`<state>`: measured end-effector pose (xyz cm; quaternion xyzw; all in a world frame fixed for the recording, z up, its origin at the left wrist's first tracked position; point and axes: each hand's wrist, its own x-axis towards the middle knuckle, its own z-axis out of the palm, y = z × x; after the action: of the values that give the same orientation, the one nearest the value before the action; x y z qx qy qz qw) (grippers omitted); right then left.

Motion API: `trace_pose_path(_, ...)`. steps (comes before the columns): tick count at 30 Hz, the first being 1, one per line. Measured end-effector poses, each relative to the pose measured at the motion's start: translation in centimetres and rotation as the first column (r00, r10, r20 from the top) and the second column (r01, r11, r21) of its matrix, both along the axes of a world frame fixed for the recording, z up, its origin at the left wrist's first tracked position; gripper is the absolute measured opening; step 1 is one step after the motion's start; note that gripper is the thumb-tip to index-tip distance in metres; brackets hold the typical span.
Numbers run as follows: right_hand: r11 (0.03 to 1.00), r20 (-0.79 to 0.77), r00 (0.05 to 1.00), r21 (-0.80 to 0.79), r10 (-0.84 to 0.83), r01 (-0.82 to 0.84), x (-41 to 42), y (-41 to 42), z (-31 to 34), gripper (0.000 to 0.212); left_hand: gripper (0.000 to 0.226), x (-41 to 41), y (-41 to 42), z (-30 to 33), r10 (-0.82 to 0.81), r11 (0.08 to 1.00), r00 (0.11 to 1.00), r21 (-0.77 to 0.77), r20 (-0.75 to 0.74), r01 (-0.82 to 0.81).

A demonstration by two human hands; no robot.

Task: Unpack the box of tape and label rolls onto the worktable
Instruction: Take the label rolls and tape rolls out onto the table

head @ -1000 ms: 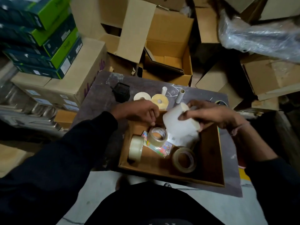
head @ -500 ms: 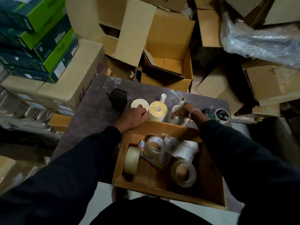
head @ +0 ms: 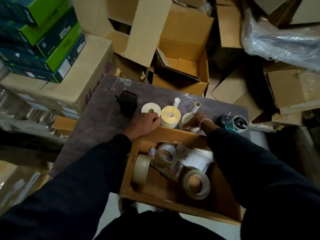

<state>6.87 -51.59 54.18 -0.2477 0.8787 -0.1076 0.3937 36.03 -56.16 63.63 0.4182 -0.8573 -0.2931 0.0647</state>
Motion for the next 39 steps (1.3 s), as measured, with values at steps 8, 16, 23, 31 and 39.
trace_pose_path(8, 0.997, -0.144, 0.988, -0.044, 0.061, -0.068, 3.4, 1.5, 9.9, 0.038, 0.035, 0.1, 0.3, 0.4, 0.006, 1.0, 1.0, 0.018, -0.011, -0.006)
trace_pose_path(16, 0.992, -0.176, 0.983, -0.109, 0.044, -0.064, 3.9, 2.5, 10.6, 0.047, 0.035, 0.3, 0.3, 0.8, -0.018, 0.998, 1.0, 0.06, -0.002, 0.018)
trace_pose_path(23, 0.963, -0.07, 0.998, -0.269, 0.0, -0.019, 5.5, 4.2, 11.9, 0.042, 0.036, 0.6, 0.5, 1.5, -0.018, 0.995, 1.0, 0.097, -0.019, 0.02)
trace_pose_path(31, 0.798, 0.048, 0.999, -0.602, -0.01, 0.037, 11.9, 7.7, 17.0, 0.023, 0.033, 1.1, 0.7, 1.7, -0.002, 0.997, 0.997, 0.082, -0.083, 0.009)
trace_pose_path(39, 0.886, 0.0, 0.919, -0.266, 0.395, -0.381, 17.2, 12.5, 11.0, 0.02, 0.022, 1.8, 0.7, 0.9, -0.108, 0.991, 0.947, -0.107, -0.303, 0.078)
